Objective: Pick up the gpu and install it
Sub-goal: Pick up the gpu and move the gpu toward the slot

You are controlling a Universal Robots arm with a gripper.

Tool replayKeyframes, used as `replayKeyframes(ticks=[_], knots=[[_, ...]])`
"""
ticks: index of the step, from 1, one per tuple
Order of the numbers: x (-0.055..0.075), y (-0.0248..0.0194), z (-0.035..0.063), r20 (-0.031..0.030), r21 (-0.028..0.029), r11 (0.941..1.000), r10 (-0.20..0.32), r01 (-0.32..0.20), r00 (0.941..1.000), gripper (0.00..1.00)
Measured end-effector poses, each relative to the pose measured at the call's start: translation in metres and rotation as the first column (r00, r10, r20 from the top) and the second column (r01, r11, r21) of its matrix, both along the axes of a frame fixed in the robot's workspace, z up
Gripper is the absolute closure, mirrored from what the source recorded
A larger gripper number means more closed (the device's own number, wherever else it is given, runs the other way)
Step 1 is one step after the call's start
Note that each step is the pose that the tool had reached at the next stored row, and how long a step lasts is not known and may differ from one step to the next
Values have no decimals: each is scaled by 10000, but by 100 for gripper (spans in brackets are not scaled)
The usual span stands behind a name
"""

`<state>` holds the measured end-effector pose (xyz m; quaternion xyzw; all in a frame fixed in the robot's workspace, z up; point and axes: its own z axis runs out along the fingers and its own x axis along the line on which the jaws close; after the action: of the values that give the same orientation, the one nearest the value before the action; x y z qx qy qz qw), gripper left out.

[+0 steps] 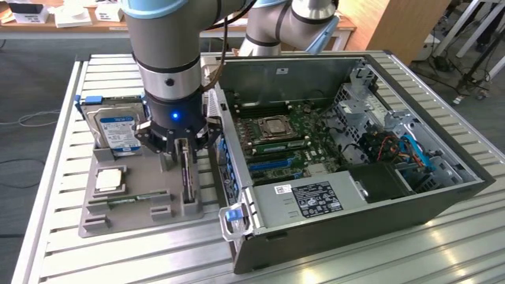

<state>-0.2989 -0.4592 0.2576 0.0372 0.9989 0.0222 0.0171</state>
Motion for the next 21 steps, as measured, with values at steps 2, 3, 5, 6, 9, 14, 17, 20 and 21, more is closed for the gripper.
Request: replayKeyframes(ticks=[2, 3, 5, 6, 9, 14, 17, 20, 21], knots=[[0, 0, -33, 0, 0, 10000, 1, -1, 10000, 58], [0, 0, -37, 0, 0, 10000, 1, -1, 10000, 58], [0, 0, -37, -1, -1, 10000, 0, 0, 10000, 58], [0, 0, -37, -1, -1, 10000, 0, 0, 10000, 58], [0, 0, -76, 1, 1, 10000, -1, 1, 10000, 58], [0, 0, -151, 1, 1, 10000, -4, 4, 10000, 58], [0, 0, -155, -1, -1, 10000, -4, 4, 10000, 58], [1, 0, -162, 1, -1, 10000, -4, 4, 10000, 58], [1, 0, -172, 2, -2, 10000, -4, 4, 10000, 58]])
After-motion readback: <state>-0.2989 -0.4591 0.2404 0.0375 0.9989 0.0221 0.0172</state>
